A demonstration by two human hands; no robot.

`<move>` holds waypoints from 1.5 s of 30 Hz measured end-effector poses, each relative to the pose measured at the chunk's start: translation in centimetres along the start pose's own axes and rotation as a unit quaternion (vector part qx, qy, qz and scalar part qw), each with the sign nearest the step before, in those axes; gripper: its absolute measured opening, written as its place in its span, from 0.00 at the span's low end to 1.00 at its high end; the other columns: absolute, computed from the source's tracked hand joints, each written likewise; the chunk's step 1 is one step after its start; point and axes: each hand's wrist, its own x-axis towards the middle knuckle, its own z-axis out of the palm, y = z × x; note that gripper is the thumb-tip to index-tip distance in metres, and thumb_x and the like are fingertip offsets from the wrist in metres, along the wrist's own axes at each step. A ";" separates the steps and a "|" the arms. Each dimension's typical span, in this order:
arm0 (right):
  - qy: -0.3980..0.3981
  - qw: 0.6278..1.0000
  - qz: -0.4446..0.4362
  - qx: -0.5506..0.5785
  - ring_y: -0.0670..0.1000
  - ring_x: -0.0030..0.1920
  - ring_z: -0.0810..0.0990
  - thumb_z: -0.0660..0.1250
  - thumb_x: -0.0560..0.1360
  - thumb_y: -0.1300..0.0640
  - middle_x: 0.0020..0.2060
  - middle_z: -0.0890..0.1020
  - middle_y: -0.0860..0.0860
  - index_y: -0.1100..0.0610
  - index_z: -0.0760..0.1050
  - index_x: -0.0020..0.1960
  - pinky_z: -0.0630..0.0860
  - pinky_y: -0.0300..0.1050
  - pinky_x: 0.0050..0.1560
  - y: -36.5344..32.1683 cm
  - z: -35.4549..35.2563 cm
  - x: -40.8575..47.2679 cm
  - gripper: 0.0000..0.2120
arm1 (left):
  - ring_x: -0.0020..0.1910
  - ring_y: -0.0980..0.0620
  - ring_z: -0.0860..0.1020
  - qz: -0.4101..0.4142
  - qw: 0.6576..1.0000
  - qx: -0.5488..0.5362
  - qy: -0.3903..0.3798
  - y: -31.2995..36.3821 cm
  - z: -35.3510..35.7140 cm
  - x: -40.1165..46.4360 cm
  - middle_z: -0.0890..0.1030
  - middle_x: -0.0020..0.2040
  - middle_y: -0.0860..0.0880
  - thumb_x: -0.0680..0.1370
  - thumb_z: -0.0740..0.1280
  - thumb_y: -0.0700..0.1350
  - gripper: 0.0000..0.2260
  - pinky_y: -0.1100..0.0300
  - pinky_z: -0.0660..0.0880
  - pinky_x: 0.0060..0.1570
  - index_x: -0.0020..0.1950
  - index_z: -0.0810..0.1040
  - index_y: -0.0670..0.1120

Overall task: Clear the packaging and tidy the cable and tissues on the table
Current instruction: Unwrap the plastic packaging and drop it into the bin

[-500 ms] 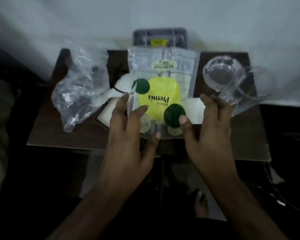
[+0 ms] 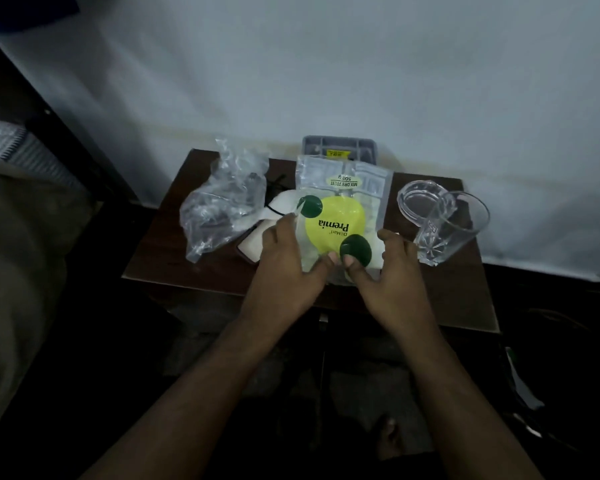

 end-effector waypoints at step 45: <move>0.000 0.979 -0.168 0.113 0.42 0.80 0.55 0.69 0.79 0.43 0.83 0.55 0.48 0.38 0.74 0.72 0.63 0.20 0.62 -11.5 14.8 4.5 0.21 | 0.52 0.49 0.80 -0.129 0.927 -0.106 0.335 -7.6 -12.6 4.0 0.75 0.57 0.48 0.81 0.69 0.50 0.11 0.48 0.77 0.60 0.47 0.83 0.43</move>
